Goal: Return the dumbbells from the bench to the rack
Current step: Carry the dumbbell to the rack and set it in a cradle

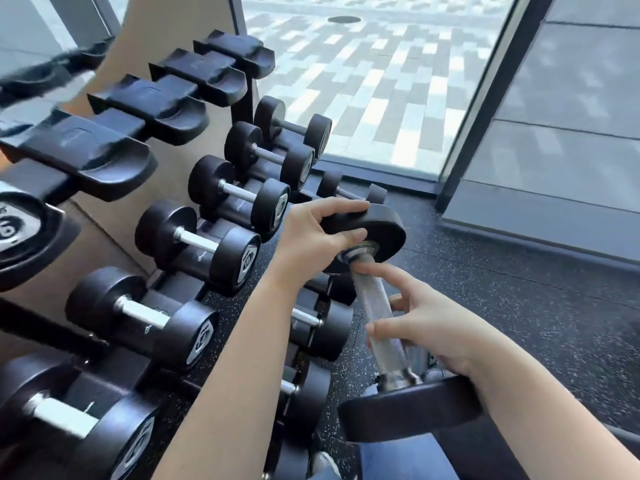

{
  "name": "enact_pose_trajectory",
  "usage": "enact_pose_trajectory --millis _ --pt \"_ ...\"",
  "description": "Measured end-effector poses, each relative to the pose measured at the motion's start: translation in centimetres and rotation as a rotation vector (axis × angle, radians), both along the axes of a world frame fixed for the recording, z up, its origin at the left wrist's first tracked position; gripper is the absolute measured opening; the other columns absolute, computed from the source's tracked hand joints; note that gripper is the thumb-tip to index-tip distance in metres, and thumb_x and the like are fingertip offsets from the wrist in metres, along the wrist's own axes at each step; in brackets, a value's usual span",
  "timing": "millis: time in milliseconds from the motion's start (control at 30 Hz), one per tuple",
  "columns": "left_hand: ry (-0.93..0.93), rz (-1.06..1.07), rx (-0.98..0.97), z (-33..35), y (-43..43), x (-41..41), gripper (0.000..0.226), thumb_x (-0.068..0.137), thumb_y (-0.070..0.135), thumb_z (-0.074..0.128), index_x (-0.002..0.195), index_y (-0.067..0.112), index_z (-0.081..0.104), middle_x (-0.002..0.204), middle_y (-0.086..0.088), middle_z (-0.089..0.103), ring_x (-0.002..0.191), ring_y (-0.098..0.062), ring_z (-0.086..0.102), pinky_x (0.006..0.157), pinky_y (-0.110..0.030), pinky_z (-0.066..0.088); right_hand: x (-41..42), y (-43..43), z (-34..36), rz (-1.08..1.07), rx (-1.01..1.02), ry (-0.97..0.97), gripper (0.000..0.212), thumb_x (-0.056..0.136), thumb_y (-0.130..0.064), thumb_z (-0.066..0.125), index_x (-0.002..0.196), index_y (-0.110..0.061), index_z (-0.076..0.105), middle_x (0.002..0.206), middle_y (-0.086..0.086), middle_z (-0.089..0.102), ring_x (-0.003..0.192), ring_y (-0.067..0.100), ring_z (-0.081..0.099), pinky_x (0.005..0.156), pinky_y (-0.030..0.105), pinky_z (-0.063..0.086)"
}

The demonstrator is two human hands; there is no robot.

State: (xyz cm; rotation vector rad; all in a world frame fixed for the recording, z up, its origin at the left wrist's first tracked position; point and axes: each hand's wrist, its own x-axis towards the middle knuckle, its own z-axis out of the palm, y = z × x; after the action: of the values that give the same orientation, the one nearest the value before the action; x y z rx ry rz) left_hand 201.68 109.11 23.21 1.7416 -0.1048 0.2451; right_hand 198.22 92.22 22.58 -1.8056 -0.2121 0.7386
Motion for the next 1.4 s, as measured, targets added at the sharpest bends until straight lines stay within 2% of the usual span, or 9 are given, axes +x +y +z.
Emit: enact_pose_trajectory --millis 133,267,433,633,900,1033,1133,1267,1400 --pt "0.003 0.015 0.018 -0.5 0.7 3.0 0.033 0.07 -0.006 0.073 0.096 0.013 0.07 0.092 0.003 0.069 0.088 -0.006 0.065 0.083 -0.021 0.051 3.4 0.6 -0.8 0.036 -0.005 0.027 0.069 0.068 -0.008 0.07 0.111 -0.058 0.05 0.103 0.03 0.06 0.088 0.042 0.061 0.083 0.041 0.05" --pt "-0.021 0.055 0.042 -1.6 1.4 6.7 0.033 0.069 -0.005 0.073 0.097 0.013 0.07 0.093 0.0 0.07 0.089 -0.009 0.066 0.083 -0.023 0.052 8.0 1.1 -2.1 0.082 0.02 0.029 0.067 0.064 -0.012 0.071 0.108 -0.059 0.052 0.088 0.017 0.055 0.076 0.027 0.054 0.074 0.041 0.048" --pt "0.004 0.117 0.047 -3.0 1.1 13.5 0.035 0.069 -0.005 0.073 0.094 0.018 0.07 0.091 0.007 0.069 0.086 -0.002 0.065 0.077 -0.015 0.048 15.9 1.0 -3.4 0.143 0.026 0.05 0.063 0.077 0.0 0.066 0.11 -0.052 0.051 0.085 0.012 0.054 0.074 0.02 0.053 0.066 0.024 0.045" --pt "0.04 0.215 0.035 -3.3 0.5 24.5 0.034 0.07 0.004 0.076 0.09 0.03 0.071 0.09 0.011 0.071 0.09 -0.007 0.066 0.083 -0.025 0.051 28.4 0.0 -3.2 0.249 -0.015 0.015 0.066 0.077 -0.001 0.065 0.12 -0.049 0.047 0.088 0.006 0.059 0.073 0.016 0.056 0.06 0.018 0.045" --pt "-0.02 0.182 0.019 -0.3 -4.2 39.2 0.035 0.07 -0.002 0.075 0.089 0.027 0.07 0.086 0.012 0.071 0.086 -0.006 0.067 0.077 -0.018 0.05 42.6 -4.6 -0.8 0.191 -0.004 -0.055 0.069 0.076 0.004 0.061 0.117 -0.05 0.048 0.095 0.004 0.062 0.078 0.018 0.057 0.072 0.025 0.048" --pt "-0.027 0.099 0.016 0.8 -7.6 44.6 0.033 0.07 -0.004 0.074 0.091 0.021 0.07 0.085 0.011 0.07 0.081 -0.004 0.067 0.075 -0.017 0.05 46.6 -7.7 0.2 0.114 -0.027 -0.048 0.07 0.075 0.001 0.064 0.118 -0.052 0.049 0.104 0.023 0.061 0.079 0.035 0.059 0.078 0.045 0.052" --pt "-0.016 0.016 0.011 0.7 -10.7 49.0 0.034 0.071 -0.005 0.073 0.089 0.023 0.069 0.084 0.01 0.07 0.079 -0.003 0.066 0.073 -0.015 0.049 49.7 -10.7 0.4 0.034 -0.026 -0.025 0.069 0.075 0.002 0.063 0.116 -0.053 0.05 0.107 0.026 0.06 0.091 0.039 0.061 0.083 0.043 0.051" --pt "-0.009 -0.058 0.002 0.4 -15.3 55.0 0.034 0.071 -0.006 0.072 0.088 0.023 0.069 0.089 0.006 0.07 0.083 -0.004 0.066 0.075 -0.016 0.049 54.5 -14.9 0.2 -0.048 -0.018 0.012 0.068 0.068 -0.005 0.067 0.11 -0.057 0.051 0.102 0.026 0.062 0.091 0.044 0.062 0.076 0.046 0.051" --pt "-0.023 -0.074 -0.009 -0.6 -19.3 61.2 0.034 0.07 -0.005 0.073 0.088 0.024 0.07 0.087 0.01 0.07 0.082 -0.002 0.065 0.074 -0.015 0.048 60.3 -18.8 -0.1 -0.057 -0.05 -0.021 0.066 0.07 -0.004 0.068 0.108 -0.055 0.05 0.094 0.019 0.064 0.082 0.038 0.062 0.086 0.051 0.05"
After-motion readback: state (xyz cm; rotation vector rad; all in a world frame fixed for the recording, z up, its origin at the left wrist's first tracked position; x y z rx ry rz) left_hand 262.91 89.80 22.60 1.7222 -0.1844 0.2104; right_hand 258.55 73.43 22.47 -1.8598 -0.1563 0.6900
